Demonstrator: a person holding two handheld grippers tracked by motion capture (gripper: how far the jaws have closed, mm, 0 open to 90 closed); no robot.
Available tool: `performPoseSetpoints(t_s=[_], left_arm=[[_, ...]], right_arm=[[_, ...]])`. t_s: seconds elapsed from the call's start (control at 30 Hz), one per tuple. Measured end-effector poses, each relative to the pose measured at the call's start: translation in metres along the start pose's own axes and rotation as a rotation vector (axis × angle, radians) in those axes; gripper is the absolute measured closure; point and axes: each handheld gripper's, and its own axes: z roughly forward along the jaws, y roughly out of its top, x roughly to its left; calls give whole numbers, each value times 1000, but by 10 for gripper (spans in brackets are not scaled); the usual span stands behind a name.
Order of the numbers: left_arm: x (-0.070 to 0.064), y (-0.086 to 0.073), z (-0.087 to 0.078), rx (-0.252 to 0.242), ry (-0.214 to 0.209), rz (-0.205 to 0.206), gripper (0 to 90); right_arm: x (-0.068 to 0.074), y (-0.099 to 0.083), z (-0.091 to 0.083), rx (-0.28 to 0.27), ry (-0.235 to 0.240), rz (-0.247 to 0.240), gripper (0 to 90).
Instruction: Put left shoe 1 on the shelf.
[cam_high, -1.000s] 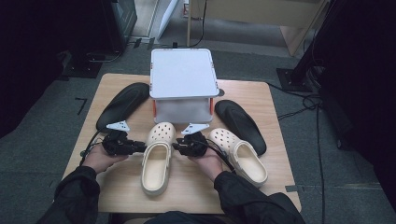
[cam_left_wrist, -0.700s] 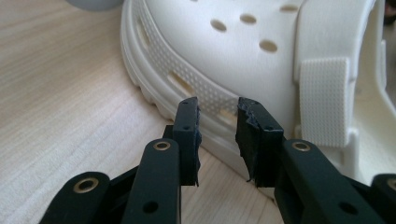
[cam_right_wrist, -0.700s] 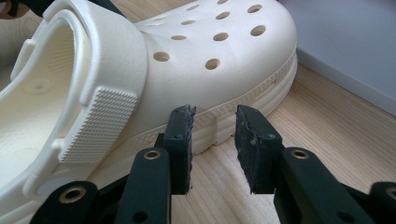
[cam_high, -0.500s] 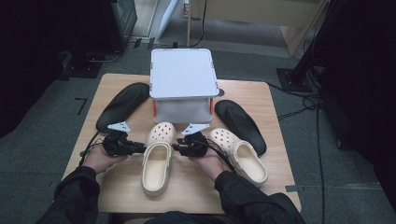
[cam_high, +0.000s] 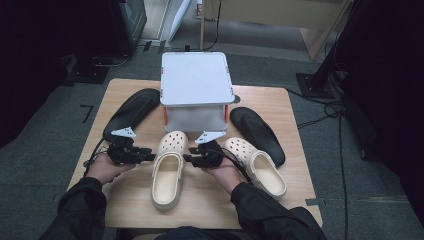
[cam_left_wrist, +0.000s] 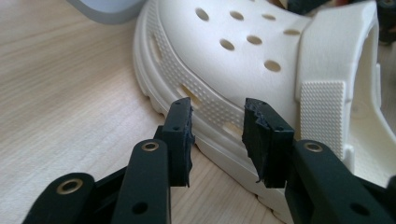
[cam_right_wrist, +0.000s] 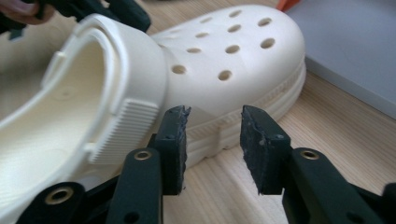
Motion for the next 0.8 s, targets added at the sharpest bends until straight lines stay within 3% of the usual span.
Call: performPoseSetpoints(t_s=[0.3, 0.43, 0.57, 0.7, 0.8], left_arm=[[0, 14, -9, -48, 5, 17, 577], [-1, 28, -16, -52, 18, 33, 575], [-1, 42, -27, -100, 14, 43, 591], [0, 59, -29, -120, 10, 51, 618], [-1, 74, -29, -117, 16, 79, 625]], right_arm=[[3, 9, -13, -17, 22, -15, 528], [8, 15, -24, -38, 29, -30, 506], [12, 16, -32, -32, 50, -38, 489], [16, 18, -41, -38, 64, -20, 457], [18, 18, -43, -54, 74, -3, 434]])
